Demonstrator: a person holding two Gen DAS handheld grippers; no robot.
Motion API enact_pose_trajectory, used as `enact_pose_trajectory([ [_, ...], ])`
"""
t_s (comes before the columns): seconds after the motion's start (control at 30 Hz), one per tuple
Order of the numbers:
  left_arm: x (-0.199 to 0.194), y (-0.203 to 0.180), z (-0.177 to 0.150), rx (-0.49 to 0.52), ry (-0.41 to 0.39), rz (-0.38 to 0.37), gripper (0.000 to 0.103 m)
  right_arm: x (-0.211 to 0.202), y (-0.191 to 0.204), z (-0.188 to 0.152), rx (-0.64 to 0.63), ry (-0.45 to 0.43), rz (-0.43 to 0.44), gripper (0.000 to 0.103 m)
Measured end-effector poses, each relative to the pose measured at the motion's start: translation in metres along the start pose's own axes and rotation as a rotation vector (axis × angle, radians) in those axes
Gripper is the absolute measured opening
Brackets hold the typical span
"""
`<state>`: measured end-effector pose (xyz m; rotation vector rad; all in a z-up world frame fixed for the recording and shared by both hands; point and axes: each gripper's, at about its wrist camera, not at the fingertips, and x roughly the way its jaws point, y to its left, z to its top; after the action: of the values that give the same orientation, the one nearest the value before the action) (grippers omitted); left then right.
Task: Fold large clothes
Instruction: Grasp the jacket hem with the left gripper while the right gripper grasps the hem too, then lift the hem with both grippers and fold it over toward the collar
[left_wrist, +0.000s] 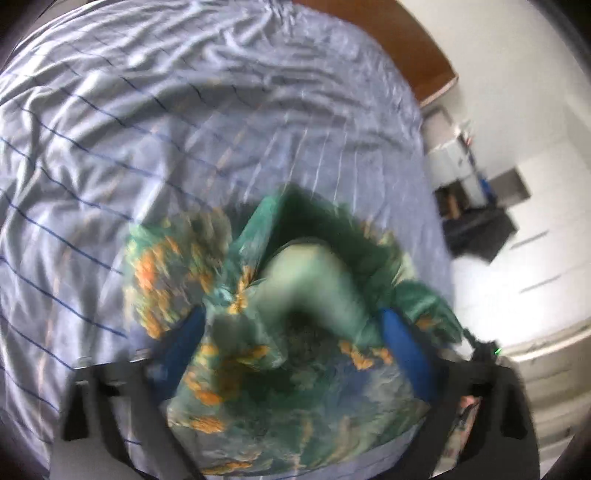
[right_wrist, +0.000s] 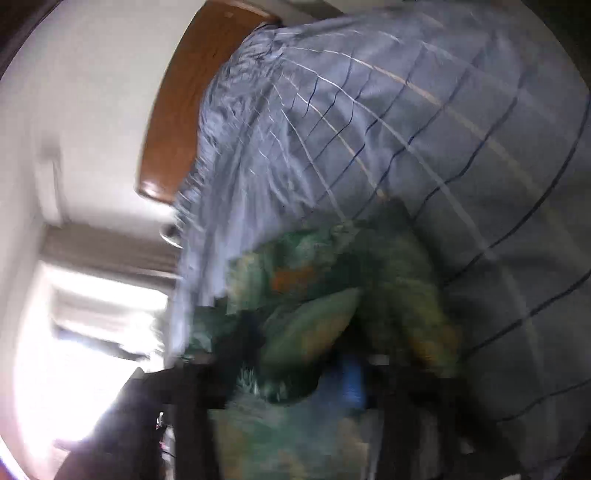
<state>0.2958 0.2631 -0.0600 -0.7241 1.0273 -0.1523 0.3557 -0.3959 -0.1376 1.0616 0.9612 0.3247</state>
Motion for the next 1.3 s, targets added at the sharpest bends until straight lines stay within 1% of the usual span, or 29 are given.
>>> enact_pose_trajectory([
  [0.03,-0.009,0.005,0.006,-0.014,-0.011,-0.011,0.101,-0.002,0.001,0.001,0.015,-0.003,0.033,0.077],
  [0.07,-0.016,0.010,0.009,-0.020,-0.020,-0.013,0.101,-0.004,0.005,0.005,0.014,-0.009,0.058,0.087],
  [0.13,-0.026,0.016,0.012,0.002,-0.041,0.009,0.101,-0.014,0.022,0.011,-0.037,-0.040,0.053,0.090],
  [0.17,-0.027,0.017,0.009,0.038,-0.042,0.029,0.102,-0.017,0.028,0.014,-0.064,-0.047,0.053,0.090],
  [0.23,-0.018,0.015,0.000,0.126,-0.010,0.070,0.102,-0.021,0.042,0.016,-0.143,-0.038,0.015,0.090],
  [0.27,-0.004,0.012,-0.007,0.173,0.027,0.106,0.102,-0.020,0.051,0.015,-0.216,-0.022,-0.061,0.090],
  [0.3,0.004,0.010,-0.010,0.197,0.046,0.138,0.102,-0.014,0.059,0.011,-0.304,0.001,-0.159,0.090],
  [0.33,0.020,0.004,-0.014,0.227,0.059,0.196,0.102,-0.010,0.062,0.008,-0.360,0.017,-0.220,0.090],
  [0.37,0.031,-0.001,-0.015,0.246,0.057,0.244,0.102,0.001,0.066,0.002,-0.435,0.041,-0.303,0.090],
  [0.4,0.045,-0.006,-0.015,0.258,0.047,0.287,0.102,0.012,0.068,-0.004,-0.485,0.057,-0.362,0.090],
  [0.43,0.062,-0.013,-0.014,0.263,0.034,0.323,0.101,0.014,0.064,-0.009,-0.515,0.061,-0.400,0.090],
  [0.47,0.070,-0.017,-0.015,0.263,0.029,0.334,0.097,0.021,0.064,-0.013,-0.534,0.057,-0.431,0.090],
  [0.5,0.078,-0.021,-0.015,0.267,0.029,0.342,0.069,0.028,0.066,-0.017,-0.552,0.051,-0.439,0.090],
  [0.53,0.087,-0.027,-0.018,0.282,0.040,0.375,0.047,0.028,0.064,-0.022,-0.571,0.044,-0.435,0.082],
  [0.57,0.090,-0.031,-0.021,0.300,0.037,0.446,0.019,0.029,0.069,-0.027,-0.598,0.026,-0.453,0.041],
  [0.6,0.085,-0.037,-0.025,0.323,0.018,0.474,0.014,0.026,0.076,-0.034,-0.641,0.001,-0.496,0.018],
  [0.63,0.074,-0.041,-0.028,0.351,-0.014,0.468,0.012,0.023,0.081,-0.039,-0.670,-0.011,-0.517,0.014],
  [0.7,0.046,-0.050,-0.031,0.373,-0.085,0.466,0.010,0.014,0.100,-0.048,-0.752,-0.049,-0.544,0.014],
  [0.73,0.037,-0.052,-0.030,0.370,-0.110,0.458,0.010,0.010,0.115,-0.051,-0.817,-0.076,-0.553,0.014],
  [0.8,0.013,-0.063,-0.021,0.365,-0.187,0.437,0.010,-0.004,0.140,-0.055,-0.890,-0.126,-0.549,0.014],
  [0.83,0.007,-0.070,-0.018,0.373,-0.223,0.445,0.010,-0.007,0.153,-0.052,-0.916,-0.151,-0.538,0.014],
  [0.87,0.004,-0.078,-0.014,0.389,-0.266,0.460,0.010,-0.009,0.168,-0.049,-0.941,-0.184,-0.531,0.014],
  [0.93,0.008,-0.091,-0.001,0.414,-0.343,0.494,0.010,-0.005,0.190,-0.040,-0.978,-0.241,-0.548,0.014],
  [1.0,0.024,-0.090,0.014,0.429,-0.382,0.533,0.010,0.008,0.202,-0.027,-0.995,-0.294,-0.587,0.014],
  [1.07,0.045,-0.081,0.019,0.434,-0.378,0.573,0.010,0.024,0.201,-0.016,-1.000,-0.309,-0.636,0.014],
  [1.1,0.062,-0.070,0.022,0.427,-0.357,0.593,0.010,0.034,0.197,-0.012,-0.998,-0.305,-0.657,0.014],
  [1.17,0.085,-0.050,0.025,0.405,-0.319,0.614,0.010,0.060,0.178,-0.004,-0.980,-0.267,-0.712,0.014],
  [1.23,0.111,-0.024,0.019,0.388,-0.287,0.641,0.011,0.084,0.157,-0.002,-0.976,-0.223,-0.756,0.014],
  [1.3,0.127,-0.006,0.009,0.369,-0.280,0.634,0.013,0.109,0.126,-0.005,-0.973,-0.169,-0.802,0.014],
])
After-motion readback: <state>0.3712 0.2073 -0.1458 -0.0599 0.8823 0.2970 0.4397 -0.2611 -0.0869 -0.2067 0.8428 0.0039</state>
